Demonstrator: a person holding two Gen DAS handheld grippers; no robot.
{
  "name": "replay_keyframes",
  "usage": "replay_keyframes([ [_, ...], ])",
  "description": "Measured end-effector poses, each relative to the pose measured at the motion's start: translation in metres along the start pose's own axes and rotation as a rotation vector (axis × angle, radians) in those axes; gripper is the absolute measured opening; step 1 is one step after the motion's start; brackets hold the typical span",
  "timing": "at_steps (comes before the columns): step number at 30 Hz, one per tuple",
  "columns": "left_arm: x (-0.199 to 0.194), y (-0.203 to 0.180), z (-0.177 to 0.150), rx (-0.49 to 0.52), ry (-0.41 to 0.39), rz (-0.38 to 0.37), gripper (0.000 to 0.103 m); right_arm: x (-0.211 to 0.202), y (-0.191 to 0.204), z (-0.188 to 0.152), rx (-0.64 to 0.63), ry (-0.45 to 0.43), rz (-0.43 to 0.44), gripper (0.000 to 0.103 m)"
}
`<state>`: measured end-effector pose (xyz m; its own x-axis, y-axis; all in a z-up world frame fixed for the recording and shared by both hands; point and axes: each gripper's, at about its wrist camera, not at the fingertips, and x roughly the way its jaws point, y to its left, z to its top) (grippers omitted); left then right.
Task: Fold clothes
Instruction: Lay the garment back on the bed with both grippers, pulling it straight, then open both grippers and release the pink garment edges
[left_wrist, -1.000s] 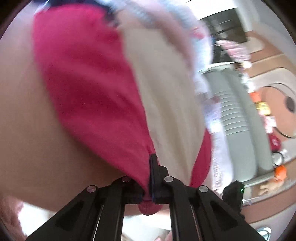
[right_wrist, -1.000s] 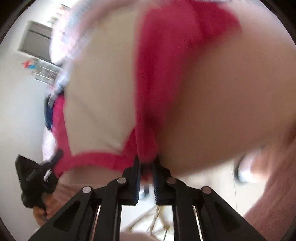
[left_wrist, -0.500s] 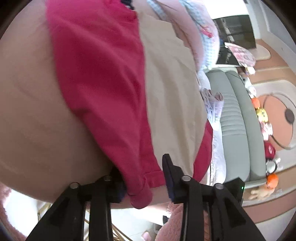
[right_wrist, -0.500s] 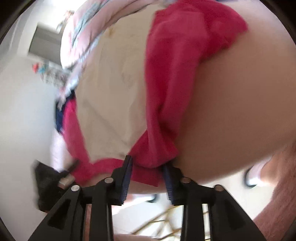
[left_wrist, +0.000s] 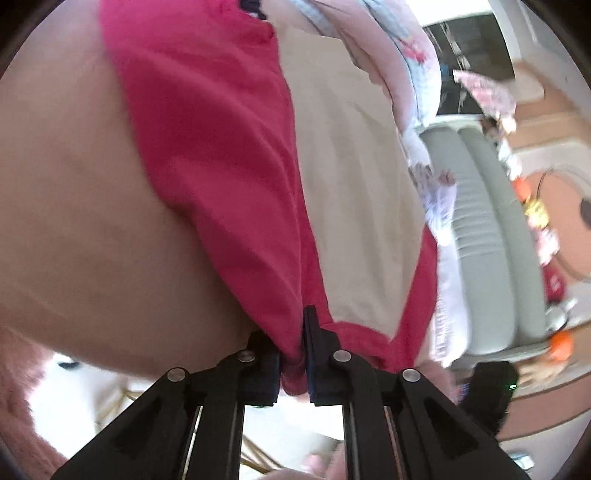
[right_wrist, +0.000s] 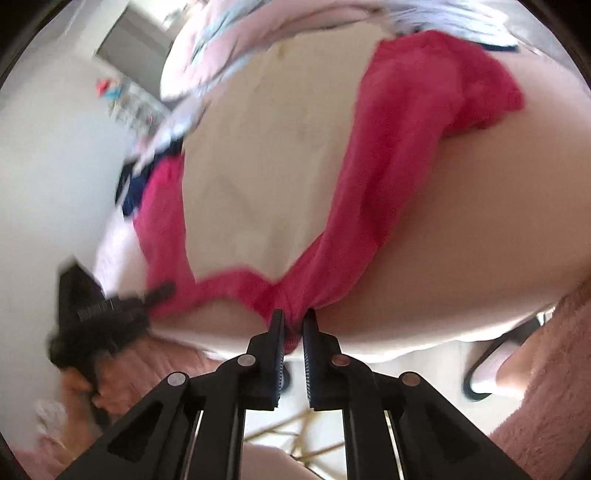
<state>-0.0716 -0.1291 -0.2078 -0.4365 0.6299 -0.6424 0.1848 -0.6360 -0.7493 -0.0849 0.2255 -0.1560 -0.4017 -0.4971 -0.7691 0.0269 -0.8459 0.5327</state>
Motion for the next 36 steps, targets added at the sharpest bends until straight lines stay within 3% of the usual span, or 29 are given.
replay_keyframes([
  [2,-0.002,0.007,-0.002,-0.028,-0.010,-0.011,0.012,-0.011,-0.019,0.004,0.112,-0.050,0.053,0.012],
  [3,-0.003,0.011,-0.003,-0.041,-0.015,-0.015,0.012,-0.013,-0.028,0.005,0.160,-0.061,0.073,0.018],
  [4,-0.002,0.012,-0.003,-0.044,-0.010,-0.017,0.014,-0.014,-0.036,0.005,0.201,-0.072,0.070,0.033],
  [6,0.002,0.012,-0.002,-0.040,-0.001,-0.013,0.017,-0.009,-0.045,0.005,0.235,-0.065,0.037,0.053],
  [7,0.009,0.004,-0.001,-0.024,0.001,-0.003,0.018,-0.002,-0.048,0.006,0.241,-0.049,0.036,0.054],
  [9,0.019,-0.010,0.000,0.032,0.001,0.019,0.018,0.012,-0.045,0.012,0.208,-0.033,0.035,0.055],
  [10,0.022,-0.017,0.003,0.067,-0.008,0.048,0.015,0.015,-0.039,0.016,0.162,-0.039,0.026,0.047],
  [12,0.023,-0.028,0.006,0.116,-0.031,0.094,0.005,0.023,-0.025,0.021,0.076,-0.030,-0.039,0.006],
  [13,0.019,-0.032,0.004,0.128,-0.046,0.103,0.004,0.027,-0.017,0.023,0.039,-0.018,-0.088,0.005],
  [19,-0.009,-0.051,-0.011,0.185,-0.070,0.124,0.004,-0.022,0.003,0.006,-0.033,-0.112,-0.123,0.003],
  [21,-0.003,-0.040,-0.017,0.182,-0.005,0.160,0.006,-0.030,0.005,0.000,-0.055,-0.112,-0.136,0.003],
  [24,0.001,-0.020,-0.018,0.076,0.051,0.187,0.008,0.000,-0.012,-0.012,-0.045,0.058,-0.260,0.005],
  [28,-0.025,-0.024,-0.018,0.029,0.030,0.256,0.011,0.008,0.002,0.001,-0.112,0.049,-0.254,0.006],
  [31,-0.050,-0.058,-0.023,0.189,-0.087,0.334,0.011,0.014,0.012,0.011,-0.162,0.042,-0.249,0.007],
  [33,-0.050,-0.083,-0.020,0.341,-0.150,0.312,0.012,0.018,0.019,0.017,-0.195,0.037,-0.246,0.015],
  [34,-0.039,-0.094,-0.016,0.402,-0.149,0.312,0.015,0.020,0.022,0.020,-0.212,0.034,-0.244,0.022],
  [36,-0.015,-0.110,-0.009,0.496,-0.113,0.309,0.016,0.024,0.029,0.027,-0.245,0.030,-0.240,0.023],
])
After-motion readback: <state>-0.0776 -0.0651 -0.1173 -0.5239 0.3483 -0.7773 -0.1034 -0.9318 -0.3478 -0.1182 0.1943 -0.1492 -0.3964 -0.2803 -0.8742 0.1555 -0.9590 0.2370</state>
